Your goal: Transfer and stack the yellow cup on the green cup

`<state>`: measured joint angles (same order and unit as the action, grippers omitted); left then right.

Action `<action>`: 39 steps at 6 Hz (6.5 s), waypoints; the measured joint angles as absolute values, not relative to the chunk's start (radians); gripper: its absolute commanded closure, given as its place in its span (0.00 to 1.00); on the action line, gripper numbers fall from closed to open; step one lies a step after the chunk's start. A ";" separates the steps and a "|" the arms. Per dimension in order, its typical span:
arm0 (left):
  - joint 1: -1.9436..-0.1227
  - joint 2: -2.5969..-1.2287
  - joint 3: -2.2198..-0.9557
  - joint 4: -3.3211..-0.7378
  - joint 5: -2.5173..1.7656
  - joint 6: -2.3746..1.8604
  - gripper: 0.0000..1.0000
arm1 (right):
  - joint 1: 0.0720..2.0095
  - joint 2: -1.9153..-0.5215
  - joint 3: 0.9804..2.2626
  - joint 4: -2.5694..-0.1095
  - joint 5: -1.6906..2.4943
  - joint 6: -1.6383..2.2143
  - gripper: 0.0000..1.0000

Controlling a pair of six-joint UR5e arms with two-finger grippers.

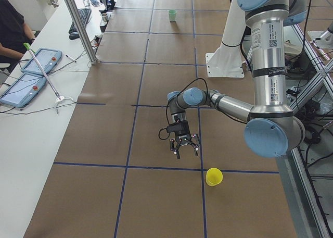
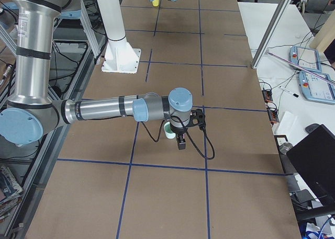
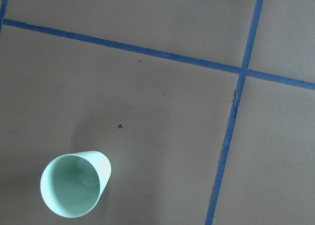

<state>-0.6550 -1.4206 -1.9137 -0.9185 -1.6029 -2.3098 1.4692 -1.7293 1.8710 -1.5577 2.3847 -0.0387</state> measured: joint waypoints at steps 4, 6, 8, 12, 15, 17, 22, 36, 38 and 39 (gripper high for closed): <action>-0.540 -1.458 -1.787 -0.816 -1.736 -2.625 0.00 | 1.466 -1.755 1.881 -1.560 2.390 -0.046 0.00; -0.482 -1.475 -1.731 -0.830 -1.760 -2.646 0.00 | 1.465 -1.762 1.882 -1.560 2.392 -0.047 0.00; -0.442 -1.461 -1.681 -0.882 -1.763 -2.683 0.00 | 1.465 -1.768 1.886 -1.560 2.393 -0.047 0.00; -0.438 -1.432 -1.534 -1.017 -1.799 -2.714 0.09 | 1.464 -1.794 1.926 -1.562 2.393 -0.048 0.00; -0.438 -1.377 -1.506 -1.052 -1.794 -2.730 0.98 | 1.462 -1.796 1.940 -1.562 2.393 -0.046 0.00; -0.440 -1.335 -1.519 -1.070 -1.745 -2.705 0.99 | 1.459 -1.795 1.944 -1.560 2.394 -0.046 0.00; -0.619 -1.480 -1.600 -1.110 -1.218 -2.233 0.99 | 1.425 -1.798 1.977 -1.456 2.487 -0.028 0.00; -0.552 -1.988 -1.510 -2.859 -1.540 -0.485 0.98 | 0.803 -1.109 1.892 -1.362 2.362 1.074 0.00; -0.460 -2.004 -1.549 -2.870 -1.575 -0.450 0.99 | 0.775 -1.021 1.816 -1.358 2.349 1.135 0.00; -0.424 -2.008 -1.551 -2.867 -1.577 -0.419 0.98 | 0.761 -1.000 1.807 -1.359 2.347 1.146 0.00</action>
